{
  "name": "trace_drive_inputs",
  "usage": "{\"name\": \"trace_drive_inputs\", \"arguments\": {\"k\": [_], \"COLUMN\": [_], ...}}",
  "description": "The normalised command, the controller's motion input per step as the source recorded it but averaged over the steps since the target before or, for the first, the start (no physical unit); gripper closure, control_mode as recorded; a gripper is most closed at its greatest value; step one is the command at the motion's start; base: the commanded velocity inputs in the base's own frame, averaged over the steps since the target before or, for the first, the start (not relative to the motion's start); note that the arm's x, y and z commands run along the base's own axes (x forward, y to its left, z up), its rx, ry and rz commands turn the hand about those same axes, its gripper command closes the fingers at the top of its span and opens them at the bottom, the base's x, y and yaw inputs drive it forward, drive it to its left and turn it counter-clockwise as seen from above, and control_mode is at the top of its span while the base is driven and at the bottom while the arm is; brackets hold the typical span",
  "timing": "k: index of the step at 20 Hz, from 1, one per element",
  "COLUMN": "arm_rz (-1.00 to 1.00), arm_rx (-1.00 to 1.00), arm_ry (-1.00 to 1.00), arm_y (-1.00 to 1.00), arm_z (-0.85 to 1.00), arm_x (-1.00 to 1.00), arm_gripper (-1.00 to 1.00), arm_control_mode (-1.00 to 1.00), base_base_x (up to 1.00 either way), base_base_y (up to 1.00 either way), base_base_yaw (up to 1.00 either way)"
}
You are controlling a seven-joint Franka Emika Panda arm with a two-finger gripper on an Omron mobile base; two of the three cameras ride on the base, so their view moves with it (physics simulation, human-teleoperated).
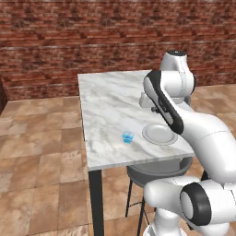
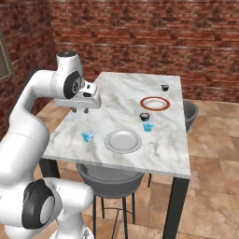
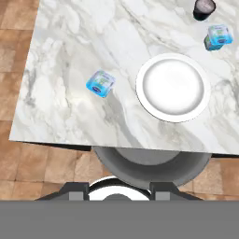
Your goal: Place two yogurt containers on each plate.
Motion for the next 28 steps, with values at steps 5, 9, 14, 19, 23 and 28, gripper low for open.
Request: {"name": "trace_drive_inputs", "arguments": {"k": [5, 9, 14, 19, 23, 28], "arm_rz": [-0.12, -0.38, -0.42, -0.29, -0.25, -0.21], "arm_rx": [0.0, -0.05, -0.13, -0.04, 0.0, 0.0], "arm_ry": [0.01, 0.07, 0.22, 0.21, 0.02, 0.0], "arm_y": [0.03, 0.25, 0.37, 0.2, 0.06, 0.01], "arm_z": [-0.03, -0.28, -0.58, -0.6, -0.51, -0.44], "arm_x": [0.02, 0.19, 0.25, 0.31, 0.33, 0.22], "arm_gripper": [-1.0, -1.0, -1.0, -1.0, -1.0, -1.0], "arm_control_mode": [-1.0, -1.0, -1.0, -1.0, -1.0, -1.0], "base_base_x": [0.0, 0.0, 0.0, 0.0, 0.0, 0.0], "base_base_y": [0.0, 0.0, 0.0, 0.0, 0.0, 0.0], "base_base_yaw": [0.0, 0.0, 0.0, 0.0, 0.0, 0.0]}}
